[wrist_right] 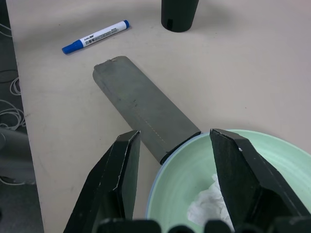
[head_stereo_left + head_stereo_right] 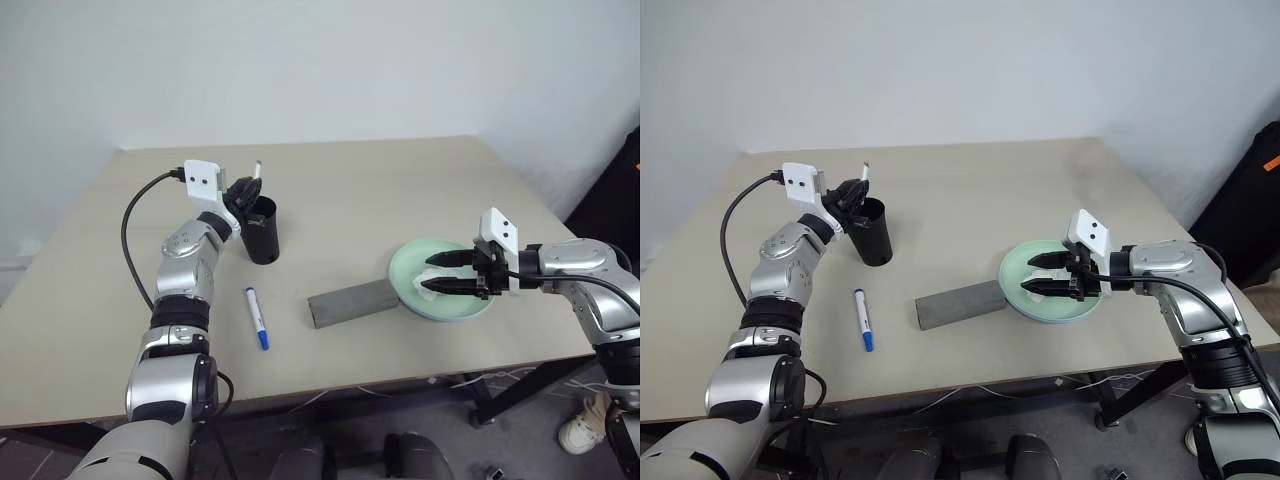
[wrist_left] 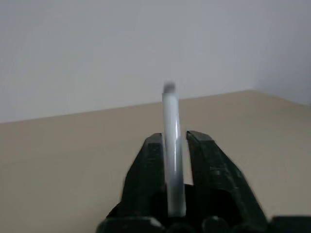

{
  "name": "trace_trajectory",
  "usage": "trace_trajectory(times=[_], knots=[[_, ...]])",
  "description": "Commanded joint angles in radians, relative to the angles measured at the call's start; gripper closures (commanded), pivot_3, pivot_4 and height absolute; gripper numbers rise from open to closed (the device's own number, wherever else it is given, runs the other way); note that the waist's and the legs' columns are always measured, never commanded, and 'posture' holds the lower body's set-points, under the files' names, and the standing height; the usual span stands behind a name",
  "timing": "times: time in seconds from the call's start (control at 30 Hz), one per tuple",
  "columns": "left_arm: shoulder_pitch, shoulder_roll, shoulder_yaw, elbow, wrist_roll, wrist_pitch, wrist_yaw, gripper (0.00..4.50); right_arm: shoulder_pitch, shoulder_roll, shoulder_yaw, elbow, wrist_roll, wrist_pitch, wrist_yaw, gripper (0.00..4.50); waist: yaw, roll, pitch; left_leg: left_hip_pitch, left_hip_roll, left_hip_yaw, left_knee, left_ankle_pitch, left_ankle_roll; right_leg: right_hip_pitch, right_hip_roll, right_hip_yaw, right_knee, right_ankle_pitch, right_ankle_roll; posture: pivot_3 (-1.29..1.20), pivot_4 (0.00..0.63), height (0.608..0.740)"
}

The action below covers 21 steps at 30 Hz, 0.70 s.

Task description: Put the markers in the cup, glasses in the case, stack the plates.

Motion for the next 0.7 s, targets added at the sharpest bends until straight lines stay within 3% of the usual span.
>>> trace_trajectory(times=[0.03, 0.27, 0.53, 0.7], knots=[[0.001, -0.004, 0.002, -0.047, -0.009, 0.006, -0.012, 2.39, -0.032, -0.003, -0.016, -0.017, 0.005, -0.008, 0.0, 2.04, 0.0, 0.0, 0.0, 0.0, 0.0, 0.0, 0.0, 0.0, 0.0, 0.0, 0.0, 0.0, 0.0, 0.0, 0.0, 0.0, 0.0, 0.723], [0.005, -0.004, 0.002, -0.057, -0.008, 0.019, -0.014, 0.06, -0.033, -0.004, -0.015, -0.015, 0.003, -0.01, 0.0, 2.04, 0.0, 0.0, 0.0, 0.0, 0.0, 0.0, 0.0, 0.0, 0.0, 0.0, 0.0, 0.0, 0.0, 0.0, 0.0, 0.0, 0.0, 0.723], [0.006, 0.004, 0.008, -0.078, -0.014, 0.04, -0.019, 0.02, -0.033, -0.002, -0.016, -0.014, 0.004, -0.011, -0.001, 2.04, 0.0, 0.0, 0.0, 0.0, 0.0, 0.0, 0.0, 0.0, 0.0, 0.0, 0.0, 0.0, 0.0, 0.0, 0.0, 0.0, 0.0, 0.723], [0.034, 0.073, 0.038, -0.228, -0.104, 0.187, -0.115, 0.02, -0.023, -0.006, -0.022, -0.025, 0.009, -0.005, -0.003, 2.04, -0.002, 0.0, 0.0, 0.0, 0.0, 0.0, 0.0, 0.0, 0.0, 0.0, 0.0, 0.0, 0.0, 0.0, 0.0, 0.0, 0.0, 0.723]])
